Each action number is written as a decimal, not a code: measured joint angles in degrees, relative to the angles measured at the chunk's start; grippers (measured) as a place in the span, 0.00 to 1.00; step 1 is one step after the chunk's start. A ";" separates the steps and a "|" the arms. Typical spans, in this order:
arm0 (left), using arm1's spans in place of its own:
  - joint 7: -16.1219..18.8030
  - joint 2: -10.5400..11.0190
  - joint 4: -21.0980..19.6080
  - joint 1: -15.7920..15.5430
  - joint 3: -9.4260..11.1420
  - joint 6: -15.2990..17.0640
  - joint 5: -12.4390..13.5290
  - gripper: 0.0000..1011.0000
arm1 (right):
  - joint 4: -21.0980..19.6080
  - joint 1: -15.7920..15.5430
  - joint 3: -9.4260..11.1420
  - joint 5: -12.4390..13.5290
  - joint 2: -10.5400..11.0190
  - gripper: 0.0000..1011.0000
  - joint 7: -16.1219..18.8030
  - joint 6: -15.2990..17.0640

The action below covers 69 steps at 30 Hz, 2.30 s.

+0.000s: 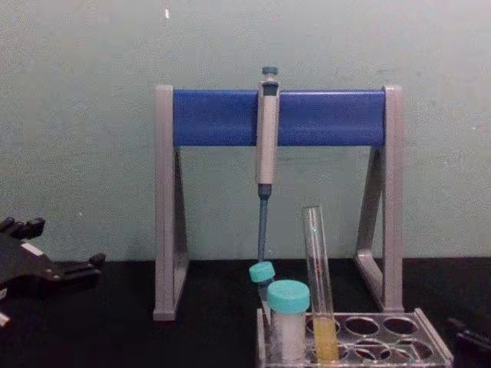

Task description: Pick up the test tube from the test tube rack, shake it, then place it back into the test tube rack.

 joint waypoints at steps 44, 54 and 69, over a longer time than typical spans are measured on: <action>0.00 0.00 0.00 0.00 0.00 0.00 0.00 0.99 | -0.30 -0.07 -0.01 0.06 0.12 0.99 -0.14 0.04; 0.00 0.00 0.00 0.00 0.00 0.00 0.00 0.99 | -0.30 -0.07 0.00 0.06 0.12 0.99 -0.14 0.04; 0.00 0.00 0.00 0.00 0.00 0.00 0.00 0.99 | -0.30 -0.07 0.00 0.06 0.12 0.99 -0.13 0.04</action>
